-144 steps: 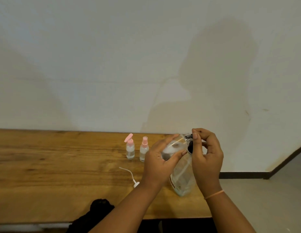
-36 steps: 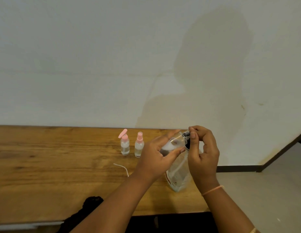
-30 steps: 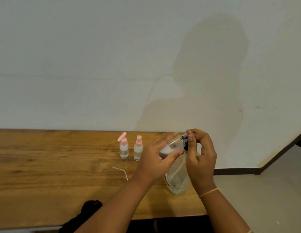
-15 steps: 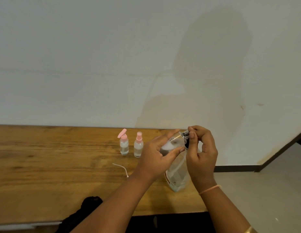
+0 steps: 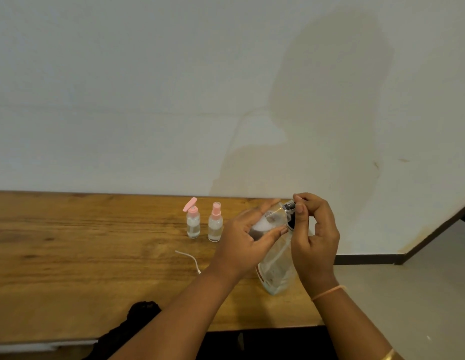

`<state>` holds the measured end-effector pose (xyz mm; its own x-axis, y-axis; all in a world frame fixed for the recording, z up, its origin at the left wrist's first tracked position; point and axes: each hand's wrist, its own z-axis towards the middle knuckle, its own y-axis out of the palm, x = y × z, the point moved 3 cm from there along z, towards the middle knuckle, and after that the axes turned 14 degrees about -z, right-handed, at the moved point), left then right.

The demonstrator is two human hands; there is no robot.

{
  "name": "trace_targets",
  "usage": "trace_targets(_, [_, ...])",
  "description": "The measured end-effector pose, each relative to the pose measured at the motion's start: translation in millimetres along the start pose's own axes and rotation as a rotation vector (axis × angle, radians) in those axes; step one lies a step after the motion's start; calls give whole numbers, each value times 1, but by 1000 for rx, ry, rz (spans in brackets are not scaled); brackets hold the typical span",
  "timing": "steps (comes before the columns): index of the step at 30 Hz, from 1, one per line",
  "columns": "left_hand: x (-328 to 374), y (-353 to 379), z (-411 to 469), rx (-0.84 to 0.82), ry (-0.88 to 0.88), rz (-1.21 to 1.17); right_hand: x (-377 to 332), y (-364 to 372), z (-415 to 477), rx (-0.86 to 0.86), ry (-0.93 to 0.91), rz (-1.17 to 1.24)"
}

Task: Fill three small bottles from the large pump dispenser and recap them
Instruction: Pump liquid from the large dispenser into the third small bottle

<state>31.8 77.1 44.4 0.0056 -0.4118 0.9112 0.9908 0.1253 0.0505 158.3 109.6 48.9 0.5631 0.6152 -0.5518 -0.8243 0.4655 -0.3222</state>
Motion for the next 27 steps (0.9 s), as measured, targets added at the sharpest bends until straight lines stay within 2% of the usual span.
trace_targets(6, [8, -2, 4, -4, 38, -10, -8, 0, 5, 25, 20, 2])
trace_targets(12, [0, 0, -3, 0, -6, -2, 1, 1, -3, -13, -14, -38])
trace_targets(17, [2, 0, 0, 12, 27, 0, -8, -2, 0, 18, 36, 9])
trace_targets(27, [-2, -1, -3, -11, 5, 34, 4, -2, -3, -17, -27, -40])
